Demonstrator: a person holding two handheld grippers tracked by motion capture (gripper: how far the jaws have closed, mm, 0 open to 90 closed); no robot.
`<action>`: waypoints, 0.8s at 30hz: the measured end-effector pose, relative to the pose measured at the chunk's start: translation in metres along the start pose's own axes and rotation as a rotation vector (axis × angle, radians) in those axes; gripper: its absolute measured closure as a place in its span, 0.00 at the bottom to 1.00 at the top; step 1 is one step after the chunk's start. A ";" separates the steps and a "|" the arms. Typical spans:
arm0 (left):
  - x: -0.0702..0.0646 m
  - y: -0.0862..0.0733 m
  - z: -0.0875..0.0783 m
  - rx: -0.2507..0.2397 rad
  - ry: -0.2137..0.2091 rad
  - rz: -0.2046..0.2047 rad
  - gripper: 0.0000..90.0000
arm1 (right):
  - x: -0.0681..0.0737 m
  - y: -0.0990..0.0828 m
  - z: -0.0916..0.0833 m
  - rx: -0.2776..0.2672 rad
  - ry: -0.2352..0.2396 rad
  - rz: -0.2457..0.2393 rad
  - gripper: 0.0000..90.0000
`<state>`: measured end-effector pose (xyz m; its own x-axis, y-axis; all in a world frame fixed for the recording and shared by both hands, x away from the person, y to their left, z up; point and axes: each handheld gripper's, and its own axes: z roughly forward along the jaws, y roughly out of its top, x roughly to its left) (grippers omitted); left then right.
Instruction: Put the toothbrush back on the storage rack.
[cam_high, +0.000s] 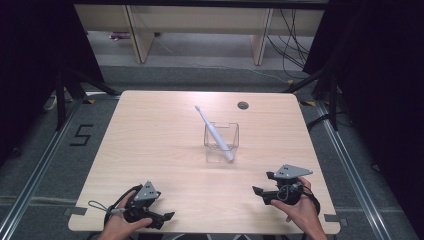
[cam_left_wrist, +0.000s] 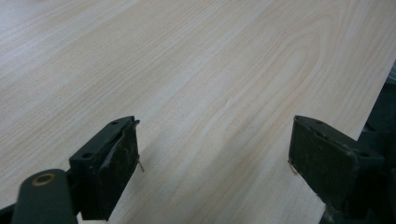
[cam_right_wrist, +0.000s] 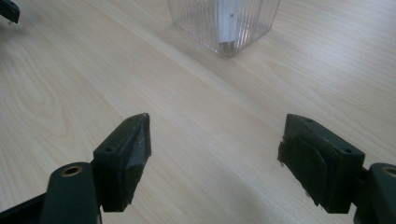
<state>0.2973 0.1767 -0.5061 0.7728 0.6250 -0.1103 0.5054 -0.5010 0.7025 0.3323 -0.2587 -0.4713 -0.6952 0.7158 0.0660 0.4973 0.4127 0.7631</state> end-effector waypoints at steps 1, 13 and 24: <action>0.000 0.000 0.000 0.000 0.000 0.000 0.17 | 0.000 -0.001 0.000 0.002 -0.008 0.009 0.27; 0.000 0.000 0.000 0.003 0.002 -0.001 0.17 | 0.001 -0.013 -0.002 0.060 -0.002 0.001 0.21; 0.001 0.000 -0.001 0.015 0.012 0.018 0.17 | 0.002 -0.018 -0.002 0.077 0.011 -0.001 0.21</action>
<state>0.2975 0.1777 -0.5057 0.7772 0.6229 -0.0894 0.4974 -0.5209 0.6937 0.3215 -0.2659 -0.4835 -0.7009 0.7096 0.0725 0.5352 0.4559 0.7111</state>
